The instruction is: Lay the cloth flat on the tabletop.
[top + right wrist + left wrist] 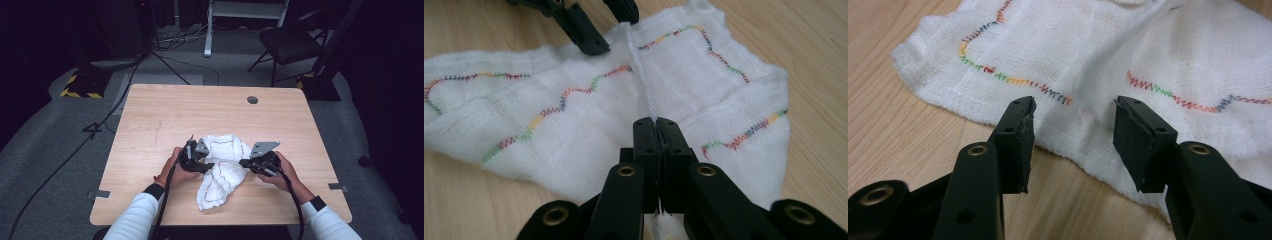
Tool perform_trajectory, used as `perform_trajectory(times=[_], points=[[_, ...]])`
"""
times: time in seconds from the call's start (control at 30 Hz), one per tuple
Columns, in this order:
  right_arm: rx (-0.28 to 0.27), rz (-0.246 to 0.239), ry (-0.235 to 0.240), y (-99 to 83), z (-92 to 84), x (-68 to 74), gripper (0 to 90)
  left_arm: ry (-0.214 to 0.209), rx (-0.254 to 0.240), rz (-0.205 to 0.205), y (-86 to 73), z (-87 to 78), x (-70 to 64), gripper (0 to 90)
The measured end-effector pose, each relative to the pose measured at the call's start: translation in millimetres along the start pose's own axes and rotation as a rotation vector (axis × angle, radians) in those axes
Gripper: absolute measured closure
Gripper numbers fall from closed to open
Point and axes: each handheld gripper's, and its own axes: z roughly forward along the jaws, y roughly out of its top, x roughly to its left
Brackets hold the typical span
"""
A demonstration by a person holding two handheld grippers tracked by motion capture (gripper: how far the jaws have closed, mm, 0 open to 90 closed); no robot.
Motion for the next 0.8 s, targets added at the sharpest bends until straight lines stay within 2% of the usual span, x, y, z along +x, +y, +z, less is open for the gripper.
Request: perform_trajectory(times=[0.13,0.23,0.33,0.43,0.53,0.67,0.73,0.8], points=[[-0.027,-0.003,0.007,-13.0,-15.0,1.2,87.2,0.029,-0.002,0.002,-0.8,-5.0,0.6,50.6],[-0.046,-0.028,0.007,-26.6,-30.3,2.6,86.7,0.030,0.005,-0.008,-0.7,-2.9,0.1,50.0],[-0.046,-0.010,0.006,-41.5,-41.0,2.6,86.7,0.023,0.025,0.006,-0.1,0.6,-3.6,48.2],[-0.019,0.001,-0.005,-56.8,-47.8,3.1,86.4,0.018,0.031,0.016,0.1,3.9,-6.6,47.6],[0.017,0.015,-0.023,-74.4,-53.9,3.1,81.7,0.018,0.036,0.013,0.1,4.5,-6.8,46.4],[0.013,0.064,-0.060,-89.0,-62.5,-2.2,73.5,0.023,0.029,0.004,-0.2,3.8,-4.5,44.5],[-0.012,0.104,-0.092,-89.0,-67.1,-7.9,69.2,0.027,0.020,-0.001,0.2,2.9,-2.2,44.4],[-0.050,0.120,-0.115,-82.6,-69.2,-12.7,68.7,0.037,0.015,-0.010,1.2,2.8,1.6,43.5]])
